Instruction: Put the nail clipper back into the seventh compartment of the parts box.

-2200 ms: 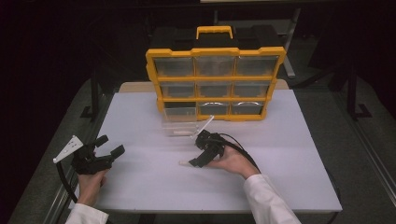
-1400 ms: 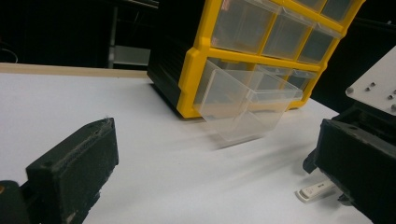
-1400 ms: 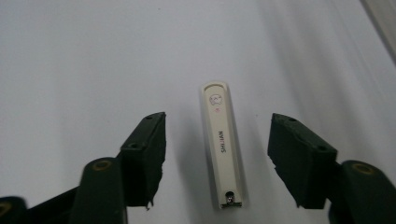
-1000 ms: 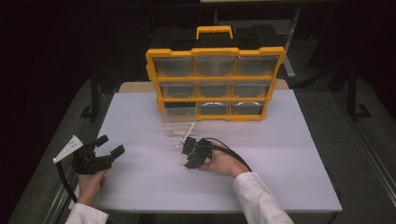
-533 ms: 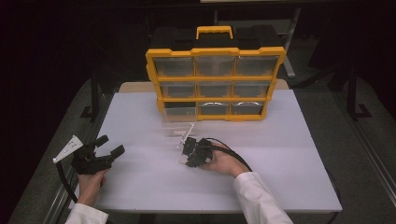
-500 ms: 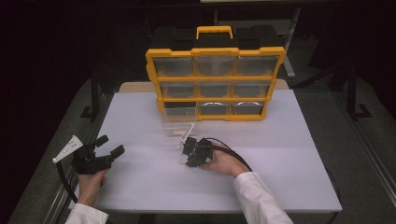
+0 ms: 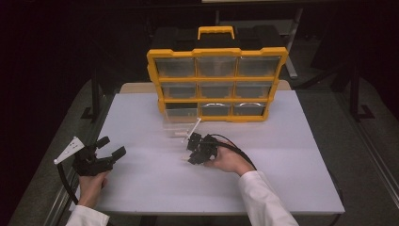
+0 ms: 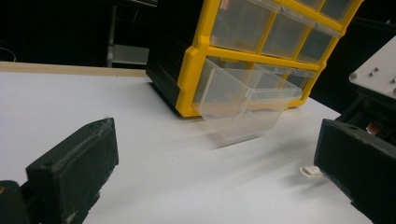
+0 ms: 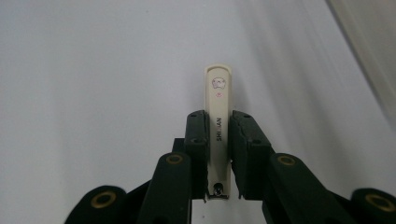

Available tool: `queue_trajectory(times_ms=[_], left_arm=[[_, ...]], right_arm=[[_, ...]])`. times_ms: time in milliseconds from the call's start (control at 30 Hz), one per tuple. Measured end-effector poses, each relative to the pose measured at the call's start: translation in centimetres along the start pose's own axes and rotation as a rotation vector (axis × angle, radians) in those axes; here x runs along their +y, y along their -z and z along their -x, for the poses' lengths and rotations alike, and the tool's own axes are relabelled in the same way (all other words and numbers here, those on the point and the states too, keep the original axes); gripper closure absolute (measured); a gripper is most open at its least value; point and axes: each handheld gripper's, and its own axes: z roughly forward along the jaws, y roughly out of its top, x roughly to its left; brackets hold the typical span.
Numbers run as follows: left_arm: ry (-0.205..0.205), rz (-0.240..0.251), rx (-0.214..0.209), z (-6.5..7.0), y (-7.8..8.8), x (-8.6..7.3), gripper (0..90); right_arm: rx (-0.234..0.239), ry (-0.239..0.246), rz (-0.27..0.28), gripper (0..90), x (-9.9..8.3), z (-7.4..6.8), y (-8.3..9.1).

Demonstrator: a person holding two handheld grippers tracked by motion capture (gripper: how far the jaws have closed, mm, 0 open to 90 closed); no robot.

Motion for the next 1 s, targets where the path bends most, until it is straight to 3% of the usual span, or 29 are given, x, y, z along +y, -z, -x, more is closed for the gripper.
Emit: queue_trajectory(times_ms=[233, 500, 1000], left_arm=[[0.001, -0.002, -0.001, 0.0, 0.0, 0.0, 0.0], [0.002, -0.002, -0.004, 0.0, 0.0, 0.0, 0.0], [0.0, -0.002, -0.013, -0.1, -0.1, 0.0, 0.0]], right_arm=[[-0.002, 0.0, 0.014, 76.1, 1.0, 0.5, 1.4], [0.037, -0.012, 0.046, 76.1, 2.1, 1.0, 3.3], [0.004, -0.003, 0.066, 76.1, 4.0, 1.8, 5.9]])
